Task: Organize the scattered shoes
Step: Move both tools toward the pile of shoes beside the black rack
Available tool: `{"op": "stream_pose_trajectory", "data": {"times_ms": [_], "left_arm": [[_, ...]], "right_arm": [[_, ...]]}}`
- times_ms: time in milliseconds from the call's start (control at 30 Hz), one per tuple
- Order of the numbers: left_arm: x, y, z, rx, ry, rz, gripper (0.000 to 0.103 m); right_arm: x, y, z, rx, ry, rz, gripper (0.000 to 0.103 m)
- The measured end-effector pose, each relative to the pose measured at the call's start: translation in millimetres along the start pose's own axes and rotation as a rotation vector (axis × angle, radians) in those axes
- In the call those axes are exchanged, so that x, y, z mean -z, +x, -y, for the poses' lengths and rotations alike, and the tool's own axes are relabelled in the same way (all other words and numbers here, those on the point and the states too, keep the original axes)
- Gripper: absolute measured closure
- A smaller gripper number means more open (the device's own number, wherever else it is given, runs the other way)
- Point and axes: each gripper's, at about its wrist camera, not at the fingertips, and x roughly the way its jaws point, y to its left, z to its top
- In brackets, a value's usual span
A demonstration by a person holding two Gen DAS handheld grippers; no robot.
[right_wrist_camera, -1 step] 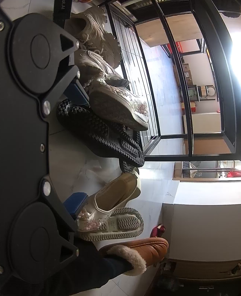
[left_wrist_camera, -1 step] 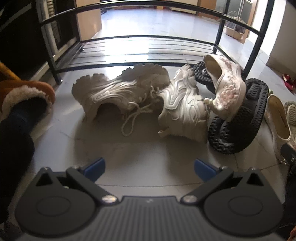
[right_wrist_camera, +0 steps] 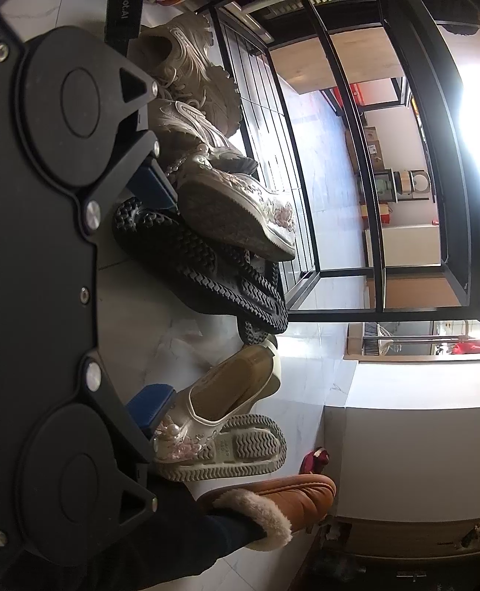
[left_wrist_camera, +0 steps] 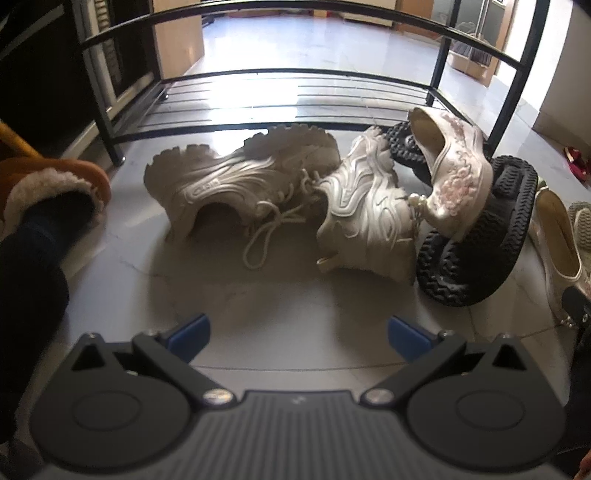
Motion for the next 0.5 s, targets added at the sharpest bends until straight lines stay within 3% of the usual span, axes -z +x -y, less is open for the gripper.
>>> {"op": "stream_pose_trajectory", "data": {"times_ms": [500], "left_arm": [[-1.8, 4.1, 0.6, -0.022, 0.014, -0.024, 0.001]], "right_arm": [[1.9, 2.4, -2.6, -0.002, -0.005, -0.014, 0.0]]}}
